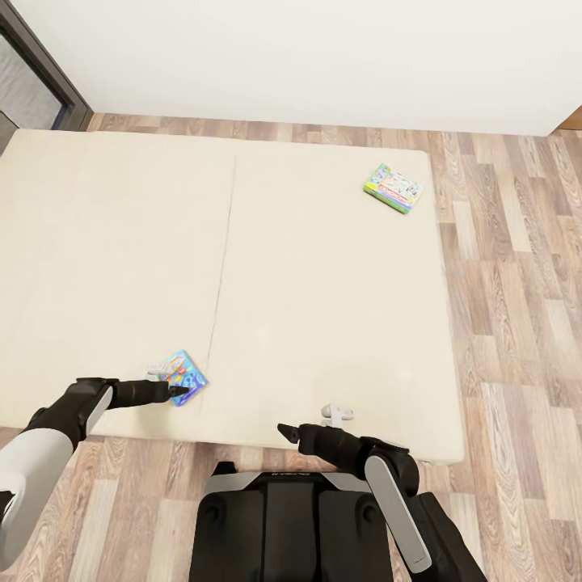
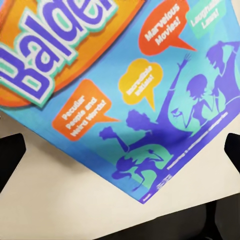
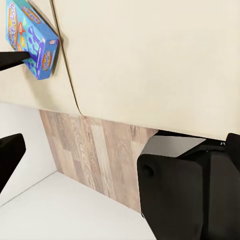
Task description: Put all the toys in the child's room - the three board games (two on the bed and one on the table), the two jigsaw puzzles on the table, and the tennis ball on the table - inside the toy box on the table in the child's room.
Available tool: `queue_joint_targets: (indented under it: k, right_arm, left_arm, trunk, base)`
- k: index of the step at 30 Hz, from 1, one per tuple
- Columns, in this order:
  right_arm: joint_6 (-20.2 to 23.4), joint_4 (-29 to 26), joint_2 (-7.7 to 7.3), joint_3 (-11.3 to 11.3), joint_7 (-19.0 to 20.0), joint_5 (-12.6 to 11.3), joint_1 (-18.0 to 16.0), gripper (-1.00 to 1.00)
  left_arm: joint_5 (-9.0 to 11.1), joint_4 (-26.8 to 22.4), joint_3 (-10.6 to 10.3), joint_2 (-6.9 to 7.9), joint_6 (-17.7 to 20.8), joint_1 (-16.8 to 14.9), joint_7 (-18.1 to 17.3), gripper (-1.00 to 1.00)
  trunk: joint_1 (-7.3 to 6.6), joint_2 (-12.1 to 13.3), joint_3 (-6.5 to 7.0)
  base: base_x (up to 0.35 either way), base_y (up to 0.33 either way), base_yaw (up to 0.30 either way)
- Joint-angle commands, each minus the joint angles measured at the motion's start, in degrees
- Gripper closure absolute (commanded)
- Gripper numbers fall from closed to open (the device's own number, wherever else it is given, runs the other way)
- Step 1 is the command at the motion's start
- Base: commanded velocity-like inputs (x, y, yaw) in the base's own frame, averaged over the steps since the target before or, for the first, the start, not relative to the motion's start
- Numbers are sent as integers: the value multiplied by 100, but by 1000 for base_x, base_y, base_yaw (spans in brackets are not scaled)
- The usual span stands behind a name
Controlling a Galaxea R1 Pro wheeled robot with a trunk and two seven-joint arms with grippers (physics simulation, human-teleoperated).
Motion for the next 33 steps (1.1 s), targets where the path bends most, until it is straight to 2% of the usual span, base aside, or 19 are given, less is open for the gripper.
queue_joint_targets:
  k: [1, 27, 33]
  right_arm:
    - [27, -5, 2, -6, 13, 13, -2, -100]
    - [27, -5, 2, -2, 13, 10, -2, -100]
    - [27, -5, 2, -2, 13, 8, -2, -100]
  left_arm:
    - [-20, -7, 21, -1, 38, -1, -27, -100]
    - [3, -109, 39, -1, 37, -8, 148, -100]
    - [13, -126, 47, 0, 38, -9, 279, -100]
  trunk:
    - [3, -9, -6]
    - [3, -9, 29]
    - [3, -9, 32]
  base:
    - [0, 8, 0]
    - [0, 1, 0]
    - [0, 0, 0]
